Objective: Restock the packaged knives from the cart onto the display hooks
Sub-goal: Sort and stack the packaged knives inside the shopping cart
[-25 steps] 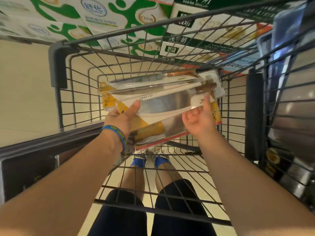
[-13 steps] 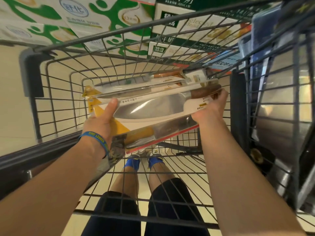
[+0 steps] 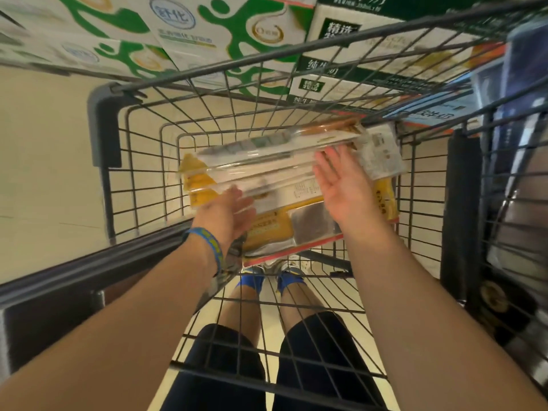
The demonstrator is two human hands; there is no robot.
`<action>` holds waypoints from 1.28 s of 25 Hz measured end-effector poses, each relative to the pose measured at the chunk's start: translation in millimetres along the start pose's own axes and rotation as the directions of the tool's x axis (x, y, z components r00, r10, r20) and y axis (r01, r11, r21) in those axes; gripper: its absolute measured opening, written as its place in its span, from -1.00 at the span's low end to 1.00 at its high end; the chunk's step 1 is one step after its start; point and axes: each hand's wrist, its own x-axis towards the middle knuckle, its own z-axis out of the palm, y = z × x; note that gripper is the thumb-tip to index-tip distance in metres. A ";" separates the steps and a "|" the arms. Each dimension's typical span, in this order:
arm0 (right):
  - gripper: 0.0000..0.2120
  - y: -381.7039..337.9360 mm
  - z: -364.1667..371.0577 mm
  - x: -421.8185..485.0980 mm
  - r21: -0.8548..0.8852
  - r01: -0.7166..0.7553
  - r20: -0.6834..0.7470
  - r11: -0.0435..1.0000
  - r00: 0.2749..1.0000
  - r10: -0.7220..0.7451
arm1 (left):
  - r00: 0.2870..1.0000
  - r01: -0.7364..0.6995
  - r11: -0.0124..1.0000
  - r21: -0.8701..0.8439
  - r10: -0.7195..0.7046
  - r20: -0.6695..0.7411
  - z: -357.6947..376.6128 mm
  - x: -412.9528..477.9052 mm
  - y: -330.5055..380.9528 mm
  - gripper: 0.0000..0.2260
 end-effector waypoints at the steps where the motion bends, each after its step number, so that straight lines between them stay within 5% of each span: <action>1: -0.80 0.4 5.2 4.6 -0.040 -0.013 0.009 0.999 1.000 0.014 | 0.999 -0.047 0.970 0.238 0.047 0.005 -0.3 -1.1 -6.9 -0.78; 2: -0.82 0.5 10.1 8.8 -0.087 -0.020 -0.004 0.996 1.000 0.019 | 0.992 -0.126 0.852 0.509 0.114 0.056 -2.8 -2.2 -14.7 -0.79; 4: -0.78 4.8 10.3 12.7 -0.266 0.017 -0.143 0.964 0.988 -0.056 | 0.953 -0.298 0.359 0.884 0.159 0.257 -7.6 -5.0 -27.6 -0.75; 6: -0.77 22.6 -4.4 10.7 -0.499 -0.024 -0.300 0.866 0.943 -0.147 | 0.917 -0.384 -0.032 0.923 0.103 0.385 -9.5 -8.5 -34.9 -0.73; 9: -0.79 59.1 -38.9 -5.9 -0.482 -0.302 -0.453 0.822 0.889 0.062 | 0.894 -0.425 -0.322 0.846 -0.005 0.448 -8.3 -13.1 -45.5 -0.71; 12: -0.77 77.4 -34.5 -6.4 -0.438 -0.311 -0.383 0.843 0.914 0.138 | 0.882 -0.442 -0.527 0.726 -0.108 0.458 -13.9 -13.9 -61.3 -0.72; 15: -0.85 78.2 -7.3 7.0 -0.386 -0.303 -0.301 0.871 0.934 0.192 | 0.883 -0.455 -0.590 0.667 -0.198 0.426 -16.4 -11.5 -72.0 -0.73; 18: -0.78 75.0 -1.2 17.2 -0.351 -0.341 -0.338 0.872 0.915 0.222 | 0.873 -0.459 -0.478 0.749 -0.088 0.480 -13.9 -12.9 -71.7 -0.75; 23: -0.71 82.1 -16.5 -5.7 -0.533 -0.216 -0.446 0.818 0.893 -0.055 | 0.875 -0.433 -0.420 0.797 0.016 0.484 -10.3 -24.5 -65.6 -0.73; 26: -0.77 67.2 -21.2 -38.1 -0.399 -0.186 -0.467 0.898 0.884 -0.024 | 0.900 -0.421 -0.495 0.760 -0.127 0.416 -23.4 -50.2 -66.9 -0.70; 32: -0.92 16.4 -4.2 -116.6 -0.172 -0.126 -0.354 0.977 0.934 0.058 | 0.885 -0.412 -0.417 0.810 0.028 0.465 -37.2 -111.9 -32.6 -0.68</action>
